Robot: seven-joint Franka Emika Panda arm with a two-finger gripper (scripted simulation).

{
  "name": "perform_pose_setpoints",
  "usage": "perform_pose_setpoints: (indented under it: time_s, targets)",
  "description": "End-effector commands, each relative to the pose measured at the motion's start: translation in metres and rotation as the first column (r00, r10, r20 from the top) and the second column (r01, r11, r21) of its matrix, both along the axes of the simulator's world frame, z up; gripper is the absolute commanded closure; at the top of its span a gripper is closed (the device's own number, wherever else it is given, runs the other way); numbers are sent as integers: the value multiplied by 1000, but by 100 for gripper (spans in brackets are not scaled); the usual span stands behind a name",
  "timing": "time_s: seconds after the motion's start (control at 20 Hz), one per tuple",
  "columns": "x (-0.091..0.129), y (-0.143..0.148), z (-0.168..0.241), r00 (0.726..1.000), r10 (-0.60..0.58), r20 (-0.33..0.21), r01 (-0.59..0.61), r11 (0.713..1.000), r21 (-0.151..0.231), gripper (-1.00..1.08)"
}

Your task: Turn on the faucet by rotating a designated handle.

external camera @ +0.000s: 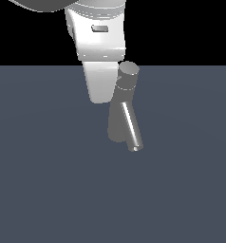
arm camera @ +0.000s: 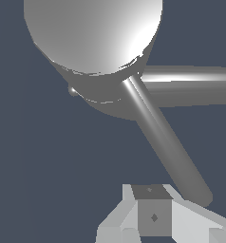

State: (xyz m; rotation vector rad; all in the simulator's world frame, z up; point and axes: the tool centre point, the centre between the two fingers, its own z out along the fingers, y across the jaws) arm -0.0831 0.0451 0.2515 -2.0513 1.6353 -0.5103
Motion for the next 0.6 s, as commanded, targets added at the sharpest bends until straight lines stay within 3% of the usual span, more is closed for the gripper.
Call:
perform_pose_setpoints:
  time_s: [0.0,0.55]
  targets:
    - [-3,-12,-4,1000,-20,-5,20,1000,0,108]
    - [-10,-22,-11,1000,-22,-7,22,1000,0,108]
